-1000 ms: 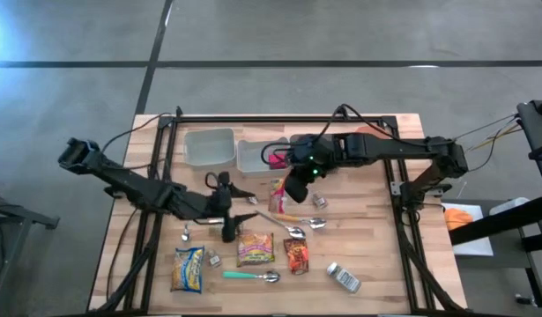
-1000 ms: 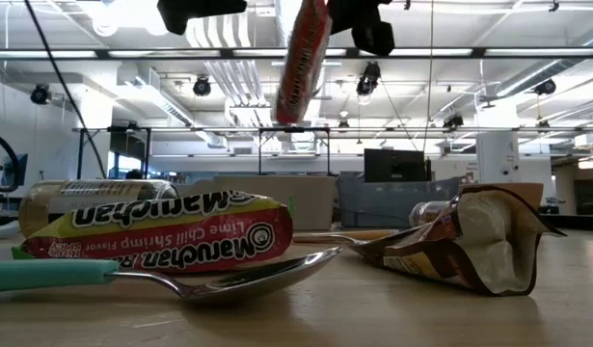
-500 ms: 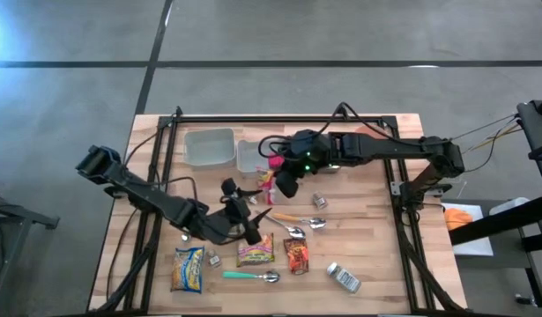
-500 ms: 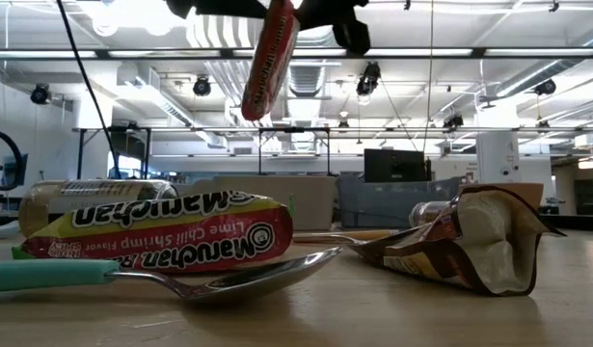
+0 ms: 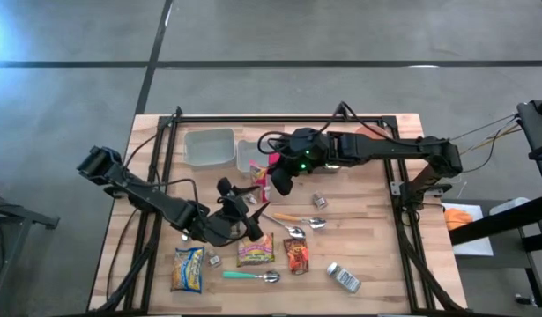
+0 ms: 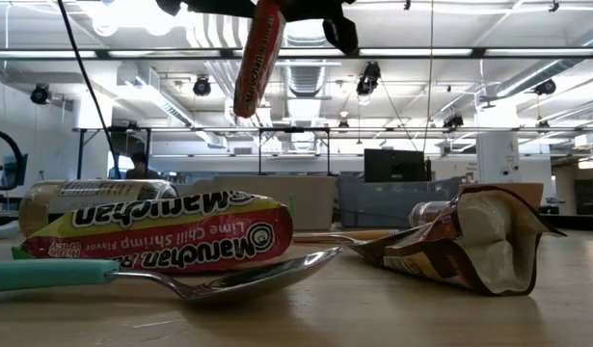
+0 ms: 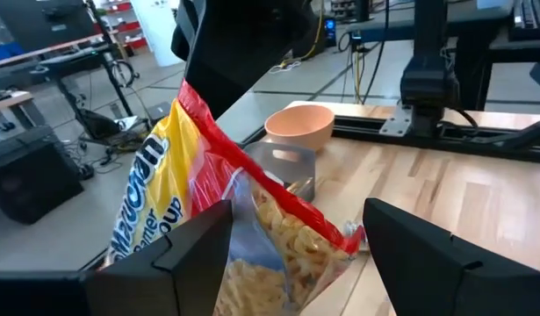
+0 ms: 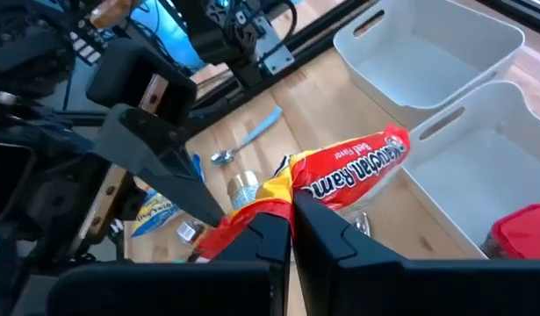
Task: Pick & Place Food Item
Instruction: Put the red noodle pack into the left gray bin
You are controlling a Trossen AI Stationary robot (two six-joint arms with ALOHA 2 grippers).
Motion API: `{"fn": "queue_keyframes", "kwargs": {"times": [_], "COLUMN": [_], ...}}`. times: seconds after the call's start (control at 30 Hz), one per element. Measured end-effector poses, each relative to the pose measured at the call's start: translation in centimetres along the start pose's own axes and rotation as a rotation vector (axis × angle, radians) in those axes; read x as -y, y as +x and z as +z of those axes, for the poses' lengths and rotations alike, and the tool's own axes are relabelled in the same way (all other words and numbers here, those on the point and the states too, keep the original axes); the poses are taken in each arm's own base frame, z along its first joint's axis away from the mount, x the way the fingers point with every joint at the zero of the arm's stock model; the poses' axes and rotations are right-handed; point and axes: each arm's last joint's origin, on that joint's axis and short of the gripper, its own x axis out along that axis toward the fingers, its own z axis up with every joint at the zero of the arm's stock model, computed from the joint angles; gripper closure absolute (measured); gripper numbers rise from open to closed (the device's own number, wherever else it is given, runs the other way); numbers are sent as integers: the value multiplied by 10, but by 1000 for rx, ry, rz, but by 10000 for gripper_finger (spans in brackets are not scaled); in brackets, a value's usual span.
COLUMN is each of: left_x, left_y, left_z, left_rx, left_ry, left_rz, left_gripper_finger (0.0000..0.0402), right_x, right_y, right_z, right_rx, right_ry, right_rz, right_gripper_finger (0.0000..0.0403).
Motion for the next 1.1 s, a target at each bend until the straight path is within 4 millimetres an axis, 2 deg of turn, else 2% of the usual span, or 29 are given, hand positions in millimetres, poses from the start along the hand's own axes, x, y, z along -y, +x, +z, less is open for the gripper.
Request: {"fn": "queue_keyframes", "kwargs": {"times": [0.17,0.27,0.77,1.1], "left_x": [0,0,1,-7], "left_y": [0,0,-2,-15], "left_z": [0,-1,-2,4], "left_rx": [0,-1,-5,-17], "left_ry": [23,29,66,65], "left_rz": [11,12,3,-23], "left_gripper_finger": [141,161,391,400], "right_x": [-1,-1,-3,-7], "right_y": [0,0,0,0], "right_z": [0,0,-1,-3], "right_rx": [0,-1,-13,-14], "right_ry": [0,0,-16,-44], "right_rz": [10,13,38,50], "right_gripper_finger": [395,395,395,395]}}
